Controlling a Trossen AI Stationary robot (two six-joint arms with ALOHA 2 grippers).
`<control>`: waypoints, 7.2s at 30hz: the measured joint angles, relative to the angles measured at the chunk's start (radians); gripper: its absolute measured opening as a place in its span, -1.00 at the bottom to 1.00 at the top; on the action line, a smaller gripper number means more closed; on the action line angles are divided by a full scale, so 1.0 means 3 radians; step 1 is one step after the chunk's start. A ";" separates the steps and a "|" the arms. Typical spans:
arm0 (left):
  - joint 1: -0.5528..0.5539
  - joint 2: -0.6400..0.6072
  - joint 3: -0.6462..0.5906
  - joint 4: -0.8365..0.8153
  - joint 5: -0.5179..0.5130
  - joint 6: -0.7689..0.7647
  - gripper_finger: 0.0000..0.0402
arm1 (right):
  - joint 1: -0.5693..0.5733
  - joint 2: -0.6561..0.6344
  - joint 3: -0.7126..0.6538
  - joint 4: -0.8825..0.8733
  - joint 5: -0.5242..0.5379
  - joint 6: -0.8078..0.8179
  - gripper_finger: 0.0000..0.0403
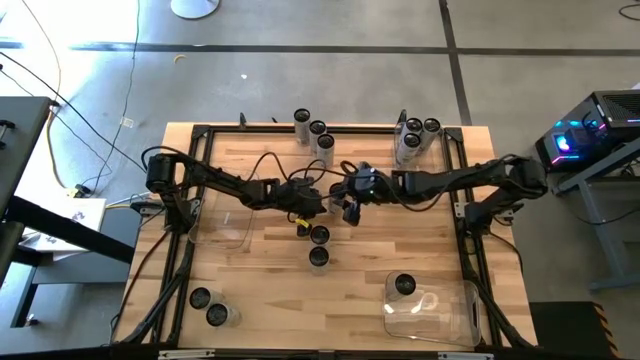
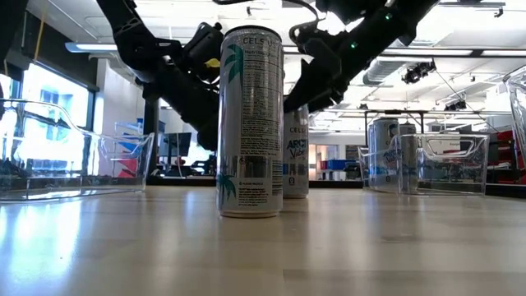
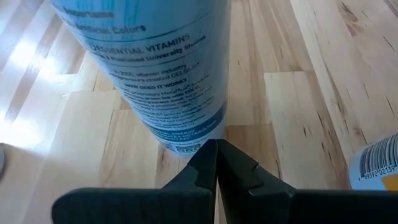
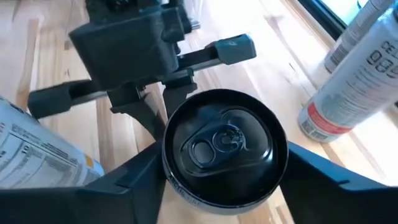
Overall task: Sort soda cans
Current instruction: Put the white-blue soda can into the top transparent bin, then put the white-pink soda can into the middle transparent bin
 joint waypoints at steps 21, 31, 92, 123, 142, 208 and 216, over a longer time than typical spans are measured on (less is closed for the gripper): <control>0.0000 0.0024 0.0000 0.0017 0.0000 -0.0033 -1.00 | 0.0260 -0.1741 0.0525 -0.3477 0.2030 0.2281 0.16; 0.0000 0.0306 -0.0001 0.0178 0.0001 -0.0034 -1.00 | -0.0192 -0.1825 -0.0186 -0.3636 0.2234 0.2883 0.16; -0.0482 -0.1654 -0.0001 -0.1261 -0.0461 0.0258 -1.00 | -0.0337 -0.2105 -0.1351 0.1305 -0.0136 0.0537 0.64; -0.1671 -0.1160 -0.0005 -0.1397 -0.0618 -0.1034 -0.04 | 0.0727 -0.0124 -0.0189 0.1386 -0.0582 -0.0628 0.64; -0.1570 -0.1010 -0.0003 -0.0795 -0.0430 -0.0785 0.14 | 0.1704 0.0070 0.0067 0.0502 -0.0031 0.0269 0.64; -0.2654 -0.0664 0.0000 -0.0796 -0.2263 -0.1218 0.14 | 0.1706 0.0869 0.0075 0.1265 0.0633 0.0524 0.37; -0.2487 -0.0701 0.0001 -0.0508 -0.2229 -0.1063 0.15 | 0.1678 0.0869 0.0075 0.1382 0.0577 0.0409 0.37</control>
